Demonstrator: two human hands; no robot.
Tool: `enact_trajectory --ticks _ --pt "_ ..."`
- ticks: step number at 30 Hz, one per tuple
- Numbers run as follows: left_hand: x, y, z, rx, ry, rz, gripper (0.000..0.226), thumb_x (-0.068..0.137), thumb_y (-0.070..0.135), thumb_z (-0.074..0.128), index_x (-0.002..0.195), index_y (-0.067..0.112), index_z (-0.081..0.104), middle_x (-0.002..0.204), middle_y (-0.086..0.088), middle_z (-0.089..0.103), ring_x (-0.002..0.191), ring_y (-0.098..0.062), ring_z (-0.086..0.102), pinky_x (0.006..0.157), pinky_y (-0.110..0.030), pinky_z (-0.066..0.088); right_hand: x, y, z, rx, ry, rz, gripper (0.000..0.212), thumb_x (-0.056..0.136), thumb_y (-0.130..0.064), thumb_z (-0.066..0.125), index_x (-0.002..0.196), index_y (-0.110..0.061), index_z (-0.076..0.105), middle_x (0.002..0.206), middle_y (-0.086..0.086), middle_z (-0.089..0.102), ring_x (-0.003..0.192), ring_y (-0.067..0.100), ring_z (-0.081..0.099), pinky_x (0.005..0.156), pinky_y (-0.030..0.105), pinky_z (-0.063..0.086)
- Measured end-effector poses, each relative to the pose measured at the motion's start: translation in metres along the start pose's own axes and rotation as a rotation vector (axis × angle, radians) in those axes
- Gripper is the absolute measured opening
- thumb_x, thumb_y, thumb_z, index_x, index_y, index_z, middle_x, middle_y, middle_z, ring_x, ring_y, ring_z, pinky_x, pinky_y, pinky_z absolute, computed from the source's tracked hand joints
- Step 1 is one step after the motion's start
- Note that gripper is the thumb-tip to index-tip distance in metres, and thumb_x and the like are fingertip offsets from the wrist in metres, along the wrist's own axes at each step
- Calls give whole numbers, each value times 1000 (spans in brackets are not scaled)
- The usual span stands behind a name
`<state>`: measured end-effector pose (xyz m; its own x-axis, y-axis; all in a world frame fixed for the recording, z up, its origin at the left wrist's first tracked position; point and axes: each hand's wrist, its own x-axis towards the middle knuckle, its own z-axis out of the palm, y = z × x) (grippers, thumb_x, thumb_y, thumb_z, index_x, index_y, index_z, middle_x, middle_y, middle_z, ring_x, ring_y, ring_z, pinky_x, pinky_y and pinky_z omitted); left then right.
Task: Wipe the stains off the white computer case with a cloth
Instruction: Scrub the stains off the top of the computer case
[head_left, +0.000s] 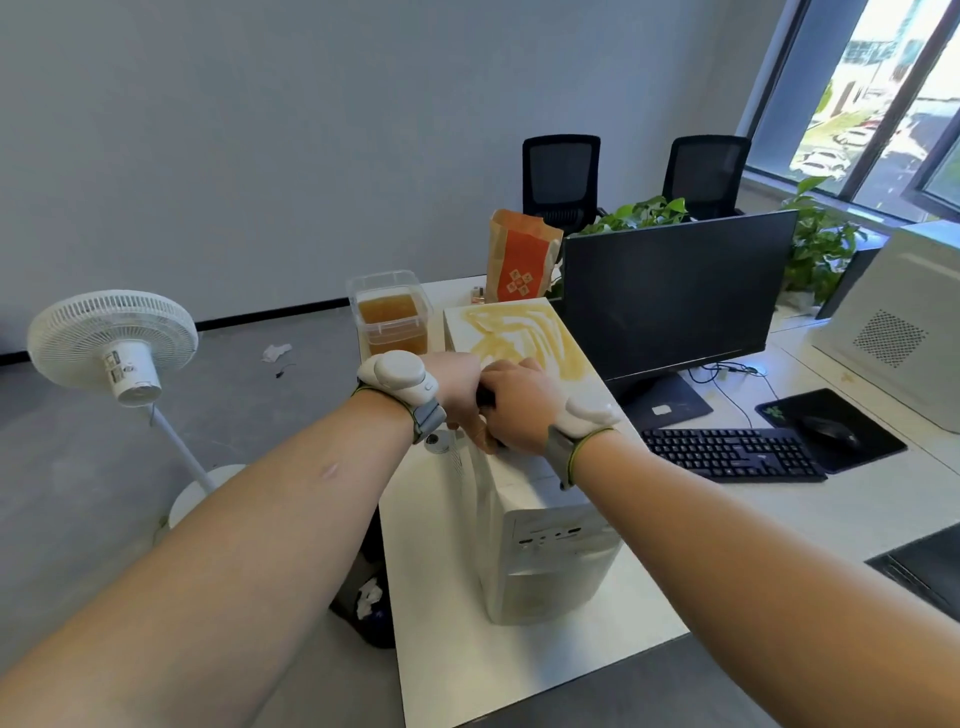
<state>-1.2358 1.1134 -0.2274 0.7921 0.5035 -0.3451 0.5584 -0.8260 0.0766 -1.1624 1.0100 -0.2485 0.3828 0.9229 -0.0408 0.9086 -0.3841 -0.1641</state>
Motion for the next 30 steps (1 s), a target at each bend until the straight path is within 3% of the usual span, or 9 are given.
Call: enact_trajectory --ticks 5,8,10,13,15,19,23,27,30 --pt "-5 -2 5 -37 3 7 63 62 62 89 87 7 72 77 -2 70 68 -20 59 65 -30 48 1 -1 -34 -58 -168 20 17 96 -17 56 101 -10 70 90 4 66 86 27 61 71 32 47" --pt "-7 -2 7 -36 -20 1 69 67 63 86 107 10 69 99 -7 74 87 -26 68 80 -34 53 -6 4 -50 -78 -220 54 20 94 -12 54 76 -7 59 72 5 55 68 23 53 58 29 42" --pt "-8 -5 8 -87 -10 21 69 65 64 87 105 9 72 94 -6 75 77 -24 66 71 -31 52 0 3 -54 -31 -146 72 18 90 -12 56 74 -7 62 72 6 57 68 25 54 56 28 40" --pt "-7 -10 11 -125 29 25 49 66 56 90 75 12 69 67 2 66 59 -18 57 55 -28 44 4 -9 -34 -23 -54 52 19 90 -16 59 104 -16 71 99 3 67 94 26 64 72 30 45" --pt "-8 -11 13 -126 43 0 41 71 46 90 66 14 63 63 2 58 52 -14 47 51 -26 38 3 -14 -10 -112 -42 9 24 90 -19 60 113 -22 68 112 0 62 108 25 59 78 29 42" --pt "-11 -13 18 -141 74 7 56 63 59 90 76 11 65 66 2 53 59 -19 45 53 -30 36 -1 -1 -18 -3 -88 31 19 87 -16 61 98 -15 76 89 3 69 85 26 66 65 31 50" --pt "-14 -18 20 -28 127 27 81 58 79 80 100 11 66 83 -2 67 75 -22 62 58 -30 46 1 9 -42 68 -176 47 16 80 -15 66 82 -2 75 73 10 67 68 27 60 60 34 51" --pt "-15 -22 23 -31 138 -11 83 57 87 73 86 9 68 74 -3 69 61 -19 56 52 -28 40 15 4 -42 174 -11 100 16 78 -14 61 67 -2 65 62 9 53 60 26 49 52 29 38" --pt "-14 -29 23 -96 98 -60 78 61 88 69 78 14 56 73 0 58 64 -17 49 57 -30 39 28 -8 -40 174 76 101 17 83 -14 59 86 -6 74 71 7 63 68 27 58 53 27 40"
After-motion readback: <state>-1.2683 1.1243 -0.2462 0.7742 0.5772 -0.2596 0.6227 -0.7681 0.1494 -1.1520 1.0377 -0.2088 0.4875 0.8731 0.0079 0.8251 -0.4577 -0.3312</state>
